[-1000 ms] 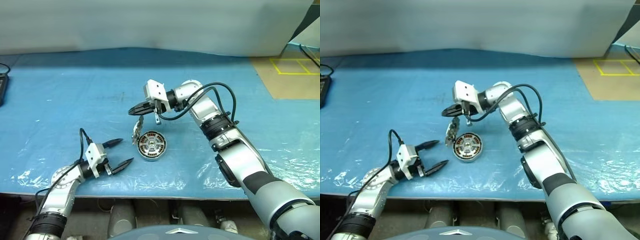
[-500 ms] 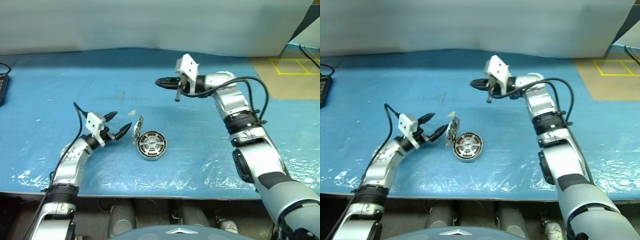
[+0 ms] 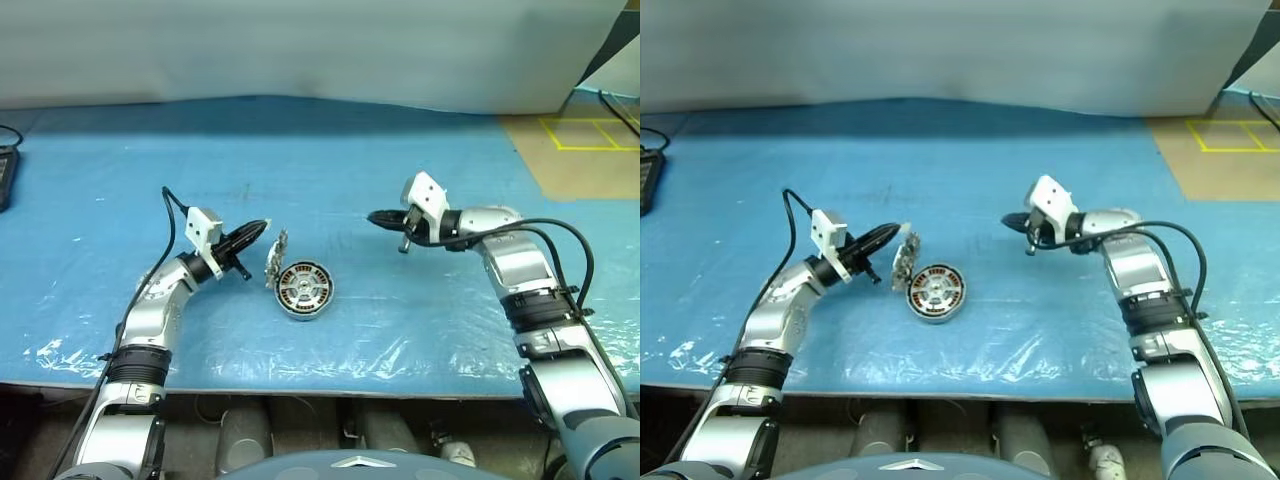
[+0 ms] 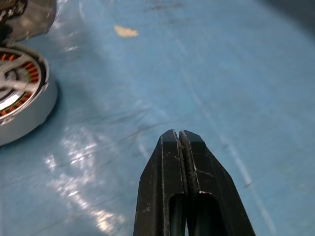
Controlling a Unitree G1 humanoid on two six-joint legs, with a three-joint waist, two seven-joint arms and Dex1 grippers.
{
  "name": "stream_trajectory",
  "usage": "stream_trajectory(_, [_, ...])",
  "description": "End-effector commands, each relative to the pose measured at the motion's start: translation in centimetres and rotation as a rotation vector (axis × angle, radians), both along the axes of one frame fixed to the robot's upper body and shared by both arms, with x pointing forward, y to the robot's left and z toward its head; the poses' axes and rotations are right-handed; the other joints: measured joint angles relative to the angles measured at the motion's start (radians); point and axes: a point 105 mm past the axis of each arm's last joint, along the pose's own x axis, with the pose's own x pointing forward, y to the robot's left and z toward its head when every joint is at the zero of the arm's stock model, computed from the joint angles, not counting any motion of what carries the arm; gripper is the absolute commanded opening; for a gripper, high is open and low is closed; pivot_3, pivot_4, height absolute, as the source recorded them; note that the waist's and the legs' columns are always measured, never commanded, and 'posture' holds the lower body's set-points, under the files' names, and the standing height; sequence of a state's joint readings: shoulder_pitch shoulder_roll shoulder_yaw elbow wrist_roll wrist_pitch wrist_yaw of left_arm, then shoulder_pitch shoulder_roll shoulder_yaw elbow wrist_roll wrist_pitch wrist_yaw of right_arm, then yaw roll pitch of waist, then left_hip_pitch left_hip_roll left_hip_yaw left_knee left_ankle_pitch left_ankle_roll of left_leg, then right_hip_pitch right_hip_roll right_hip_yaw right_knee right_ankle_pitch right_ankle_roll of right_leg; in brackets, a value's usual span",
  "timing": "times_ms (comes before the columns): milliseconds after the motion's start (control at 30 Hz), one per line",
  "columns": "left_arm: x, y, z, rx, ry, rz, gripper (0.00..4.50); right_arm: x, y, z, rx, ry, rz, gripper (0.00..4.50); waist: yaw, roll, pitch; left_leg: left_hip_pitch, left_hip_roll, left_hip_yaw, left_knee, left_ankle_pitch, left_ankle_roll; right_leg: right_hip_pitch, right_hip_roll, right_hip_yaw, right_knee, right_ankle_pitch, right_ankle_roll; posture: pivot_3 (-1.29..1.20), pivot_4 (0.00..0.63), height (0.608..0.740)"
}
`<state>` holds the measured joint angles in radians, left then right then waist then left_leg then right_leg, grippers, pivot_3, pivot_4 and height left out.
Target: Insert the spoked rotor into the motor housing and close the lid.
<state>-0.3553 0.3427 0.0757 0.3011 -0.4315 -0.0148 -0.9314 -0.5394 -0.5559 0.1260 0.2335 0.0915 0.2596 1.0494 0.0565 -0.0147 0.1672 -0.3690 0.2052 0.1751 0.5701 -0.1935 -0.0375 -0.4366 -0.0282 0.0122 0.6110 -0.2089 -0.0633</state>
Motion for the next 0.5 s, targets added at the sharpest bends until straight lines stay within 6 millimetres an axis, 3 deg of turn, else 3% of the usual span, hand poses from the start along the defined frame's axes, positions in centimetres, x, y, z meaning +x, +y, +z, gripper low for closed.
stream_trajectory(33, [-1.2,-1.0,1.8,-0.047,-0.025,-0.11,0.01,-2.1,1.1,-1.4,0.029,0.072,0.069,0.0,0.004,0.0,0.0,0.0,0.0,0.0,-0.001,0.0,0.0,0.0,0.0,0.0,-0.001,0.0,0.0,0.0,0.15,0.74])
stream_trajectory(200, [-2.8,-1.2,1.6,-0.036,0.017,-0.206,0.01,-3.0,1.9,-2.8,0.051,0.126,0.089,0.0,0.001,0.0,0.0,0.0,0.0,0.0,-0.001,-0.001,0.001,0.0,0.0,0.0,-0.001,0.0,0.0,0.0,0.15,0.74])
stream_trajectory(500, [-3.6,-2.4,1.8,-0.037,0.034,-0.286,0.01,-3.6,2.5,-2.8,0.086,0.125,0.136,0.0,0.013,0.0,0.0,0.0,0.0,0.0,-0.001,-0.001,0.002,0.0,-0.001,-0.001,-0.002,0.0,0.0,0.0,0.15,0.74])
